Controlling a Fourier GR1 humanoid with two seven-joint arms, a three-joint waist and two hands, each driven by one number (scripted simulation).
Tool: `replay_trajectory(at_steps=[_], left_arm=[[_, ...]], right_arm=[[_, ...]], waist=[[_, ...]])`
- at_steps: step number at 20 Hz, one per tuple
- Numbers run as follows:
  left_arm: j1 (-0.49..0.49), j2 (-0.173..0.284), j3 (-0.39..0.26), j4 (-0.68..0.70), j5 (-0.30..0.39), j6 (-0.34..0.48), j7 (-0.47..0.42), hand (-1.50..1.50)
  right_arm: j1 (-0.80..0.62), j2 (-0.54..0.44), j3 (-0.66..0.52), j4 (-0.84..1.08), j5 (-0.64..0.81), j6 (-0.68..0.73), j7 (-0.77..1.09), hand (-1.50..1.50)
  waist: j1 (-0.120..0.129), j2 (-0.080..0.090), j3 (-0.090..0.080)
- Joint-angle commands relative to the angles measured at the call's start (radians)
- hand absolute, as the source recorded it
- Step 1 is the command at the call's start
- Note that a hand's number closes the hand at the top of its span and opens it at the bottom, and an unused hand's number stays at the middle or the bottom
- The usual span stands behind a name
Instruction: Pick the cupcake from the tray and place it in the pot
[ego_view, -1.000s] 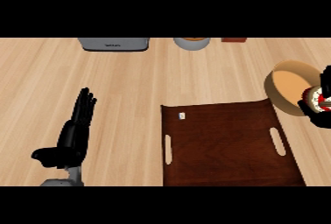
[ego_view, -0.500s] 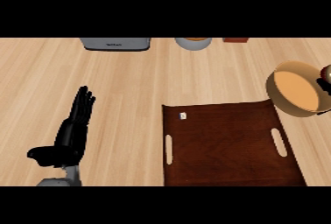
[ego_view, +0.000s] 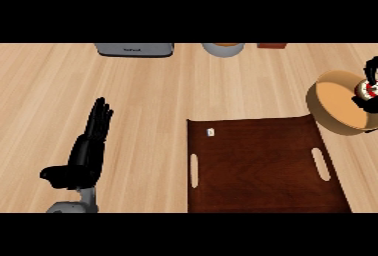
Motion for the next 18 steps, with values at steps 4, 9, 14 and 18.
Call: replay_trajectory(at_steps=[4, 9, 14, 18], left_arm=[[-0.033, 0.004, 0.005, -0.022, 0.009, -0.009, 0.04, 0.0], [-0.029, -0.023, -0.012, 0.004, -0.025, 0.019, 0.001, 0.0], [-0.015, -0.009, 0.016, 0.035, 0.001, -0.003, -0.018, 0.0], [-0.012, 0.014, 0.016, -0.039, 0.016, -0.019, 0.051, 0.0]], right_arm=[[-0.101, -0.069, -0.019, 0.316, 0.066, 0.006, 0.088, -1.5], [-0.121, -0.05, -0.088, 0.409, -0.044, 0.031, -0.144, -1.5], [-0.196, 0.008, -0.287, 0.411, -0.27, 0.091, -0.192, -1.5], [-0.168, -0.093, -0.401, 0.492, -0.377, 0.192, -0.236, -1.5]], waist=[[0.015, 0.005, 0.001], [0.01, 0.007, 0.003], [-0.001, 0.003, 0.002], [0.007, 0.005, 0.004]])
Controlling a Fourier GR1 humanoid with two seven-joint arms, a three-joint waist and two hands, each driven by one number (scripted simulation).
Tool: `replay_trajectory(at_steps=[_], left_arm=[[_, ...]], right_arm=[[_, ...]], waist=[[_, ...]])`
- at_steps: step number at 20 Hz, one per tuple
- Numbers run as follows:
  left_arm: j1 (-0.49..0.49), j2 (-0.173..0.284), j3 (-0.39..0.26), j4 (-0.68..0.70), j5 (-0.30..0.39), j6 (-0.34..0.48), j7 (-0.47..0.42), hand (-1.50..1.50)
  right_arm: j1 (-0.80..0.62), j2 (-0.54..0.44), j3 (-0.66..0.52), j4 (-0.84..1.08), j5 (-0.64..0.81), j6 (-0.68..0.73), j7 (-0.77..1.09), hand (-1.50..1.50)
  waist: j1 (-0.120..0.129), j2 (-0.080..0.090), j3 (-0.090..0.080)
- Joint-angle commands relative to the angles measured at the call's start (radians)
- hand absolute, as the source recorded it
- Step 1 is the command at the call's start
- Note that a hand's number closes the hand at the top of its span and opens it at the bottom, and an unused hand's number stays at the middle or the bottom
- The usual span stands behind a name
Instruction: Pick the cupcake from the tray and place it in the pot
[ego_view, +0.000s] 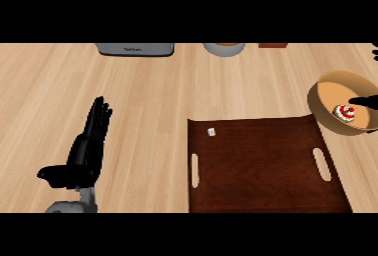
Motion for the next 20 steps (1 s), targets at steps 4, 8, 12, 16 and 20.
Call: replay_trajectory(at_steps=[4, 8, 12, 16, 20], left_arm=[[0.022, -0.024, -0.03, -0.023, -0.009, 0.001, -0.013, 0.0], [-0.018, -0.001, -0.01, -0.039, 0.004, -0.012, 0.032, 0.0], [-0.039, -0.019, -0.012, 0.002, -0.011, 0.006, 0.021, 0.0], [-0.01, -0.013, -0.009, -0.013, 0.0, -0.008, 0.004, 0.0], [0.011, -0.024, -0.021, 0.012, -0.013, -0.009, -0.046, 0.0]], right_arm=[[-0.034, -0.111, -0.151, 0.114, -0.148, 0.103, 0.031, -1.5], [0.014, -0.169, -0.186, 0.139, -0.178, 0.126, -0.019, -1.5], [0.035, -0.185, -0.216, 0.147, -0.21, 0.14, -0.074, -1.5], [0.062, -0.251, -0.232, 0.154, -0.226, 0.2, -0.097, -1.5], [0.056, -0.282, -0.22, 0.157, -0.214, 0.214, -0.08, -1.5]], waist=[[0.012, 0.005, 0.0], [0.019, 0.012, 0.003], [0.02, 0.016, 0.003], [0.024, 0.015, 0.004], [0.035, 0.017, 0.004]])
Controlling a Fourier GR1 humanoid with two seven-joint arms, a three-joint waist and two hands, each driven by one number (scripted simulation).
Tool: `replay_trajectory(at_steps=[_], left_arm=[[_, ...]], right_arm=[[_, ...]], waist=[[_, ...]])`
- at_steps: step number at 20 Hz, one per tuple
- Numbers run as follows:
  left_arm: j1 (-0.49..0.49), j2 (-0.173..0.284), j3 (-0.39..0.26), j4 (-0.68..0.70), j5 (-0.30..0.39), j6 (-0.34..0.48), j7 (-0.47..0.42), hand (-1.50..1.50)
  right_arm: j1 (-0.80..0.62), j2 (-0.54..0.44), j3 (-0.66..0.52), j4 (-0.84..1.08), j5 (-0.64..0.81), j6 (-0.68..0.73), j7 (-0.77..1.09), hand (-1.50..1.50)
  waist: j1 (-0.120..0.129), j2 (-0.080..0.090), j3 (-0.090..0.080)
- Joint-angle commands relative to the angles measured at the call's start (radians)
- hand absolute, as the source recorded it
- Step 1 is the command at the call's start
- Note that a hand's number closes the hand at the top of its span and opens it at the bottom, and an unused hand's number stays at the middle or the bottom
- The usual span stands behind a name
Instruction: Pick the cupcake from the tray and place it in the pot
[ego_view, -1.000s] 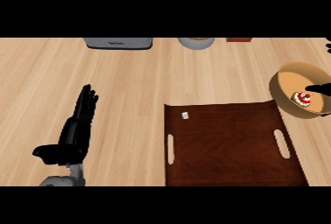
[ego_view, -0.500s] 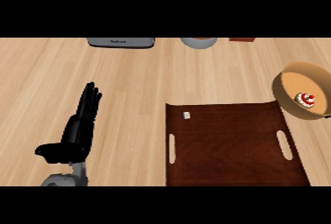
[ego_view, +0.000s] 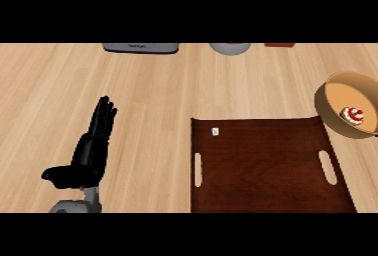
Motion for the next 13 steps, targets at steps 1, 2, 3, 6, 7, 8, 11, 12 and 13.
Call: replay_trajectory(at_steps=[1, 2, 3, 6, 7, 8, 11, 12, 13], left_arm=[[-0.002, 0.013, 0.003, 0.016, -0.006, -0.01, -0.002, 0.0], [-0.009, 0.004, -0.015, -0.035, -0.015, 0.004, 0.022, 0.0], [0.005, 0.012, -0.001, -0.017, 0.009, -0.017, 0.023, 0.0], [0.001, -0.006, -0.006, 0.021, -0.003, -0.009, -0.027, 0.0], [0.006, -0.011, -0.018, 0.003, -0.015, 0.004, -0.005, 0.0], [0.026, -0.01, -0.018, 0.032, -0.021, -0.004, -0.063, 0.0], [-0.045, -0.008, 0.0, 0.01, -0.011, 0.01, 0.008, 0.0], [0.001, 0.005, 0.003, 0.003, -0.004, -0.006, -0.013, 0.0], [-0.007, 0.012, 0.006, -0.005, 0.015, -0.026, -0.004, 0.0]], right_arm=[[0.044, -0.047, -0.018, 0.007, -0.016, 0.04, -0.046, -1.5], [0.058, -0.044, -0.011, 0.009, -0.008, 0.027, -0.048, -1.5], [0.019, -0.041, -0.028, 0.017, -0.024, 0.002, -0.004, -1.5], [0.03, -0.071, -0.053, 0.02, -0.046, 0.011, -0.012, -1.5], [0.049, -0.082, -0.069, 0.035, -0.061, 0.027, -0.01, -1.5], [0.064, -0.069, -0.08, 0.04, -0.072, 0.028, -0.025, -1.5], [0.061, -0.09, -0.093, 0.037, -0.081, -0.003, 0.001, -1.5], [0.067, -0.098, -0.106, 0.041, -0.093, -0.002, 0.003, -1.5], [0.058, -0.097, -0.116, 0.042, -0.101, -0.037, 0.022, -1.5]], waist=[[-0.003, 0.002, 0.002], [0.004, 0.001, 0.003], [0.014, 0.002, 0.002], [0.004, 0.005, 0.002], [0.003, 0.004, 0.004], [-0.001, 0.005, 0.003], [0.001, 0.009, 0.005], [0.009, 0.006, 0.005], [0.016, 0.007, 0.004]])
